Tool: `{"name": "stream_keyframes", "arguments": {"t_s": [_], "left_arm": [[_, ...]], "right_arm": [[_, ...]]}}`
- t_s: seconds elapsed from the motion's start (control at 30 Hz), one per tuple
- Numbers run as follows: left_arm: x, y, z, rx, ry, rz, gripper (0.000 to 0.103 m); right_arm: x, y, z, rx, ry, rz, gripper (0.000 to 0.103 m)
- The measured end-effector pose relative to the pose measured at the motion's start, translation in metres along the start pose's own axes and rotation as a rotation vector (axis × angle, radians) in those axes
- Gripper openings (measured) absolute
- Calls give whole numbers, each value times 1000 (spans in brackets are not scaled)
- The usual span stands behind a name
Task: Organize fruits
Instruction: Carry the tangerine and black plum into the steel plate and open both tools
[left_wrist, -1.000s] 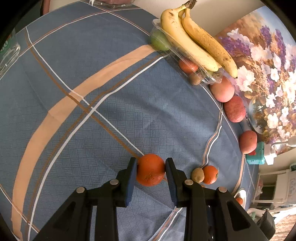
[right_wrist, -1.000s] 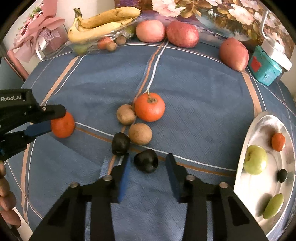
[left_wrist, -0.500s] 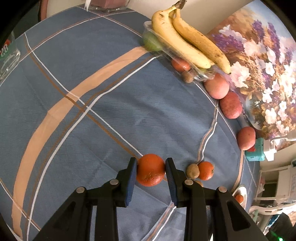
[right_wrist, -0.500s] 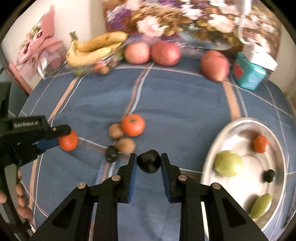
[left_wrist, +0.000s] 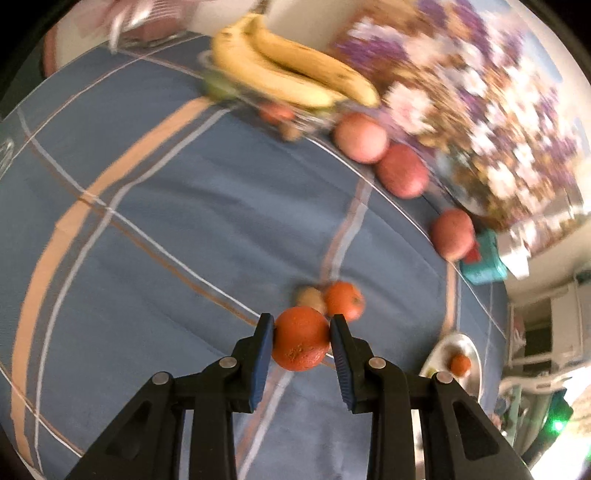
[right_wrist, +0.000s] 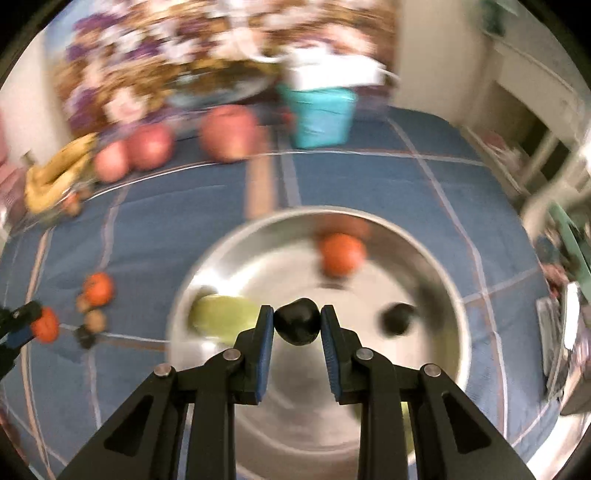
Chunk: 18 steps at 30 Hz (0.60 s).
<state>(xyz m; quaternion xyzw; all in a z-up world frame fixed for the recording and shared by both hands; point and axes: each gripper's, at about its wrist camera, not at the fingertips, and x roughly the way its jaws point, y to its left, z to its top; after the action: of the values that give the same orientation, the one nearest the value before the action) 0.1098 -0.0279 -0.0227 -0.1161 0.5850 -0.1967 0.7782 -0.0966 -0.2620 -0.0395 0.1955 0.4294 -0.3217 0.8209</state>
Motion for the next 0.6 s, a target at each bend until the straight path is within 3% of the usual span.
{"name": "stream_keyframes", "arguments": {"t_s": [0.33,0.6], "left_arm": [[5,-94,-49,272,51,-54,33],[12,-146,-99,474,87,-57,33]], "right_arm": [[-13,-77,7,174,-18,-47,27],[-22,-81,7,191,-45,-12,27]]}}
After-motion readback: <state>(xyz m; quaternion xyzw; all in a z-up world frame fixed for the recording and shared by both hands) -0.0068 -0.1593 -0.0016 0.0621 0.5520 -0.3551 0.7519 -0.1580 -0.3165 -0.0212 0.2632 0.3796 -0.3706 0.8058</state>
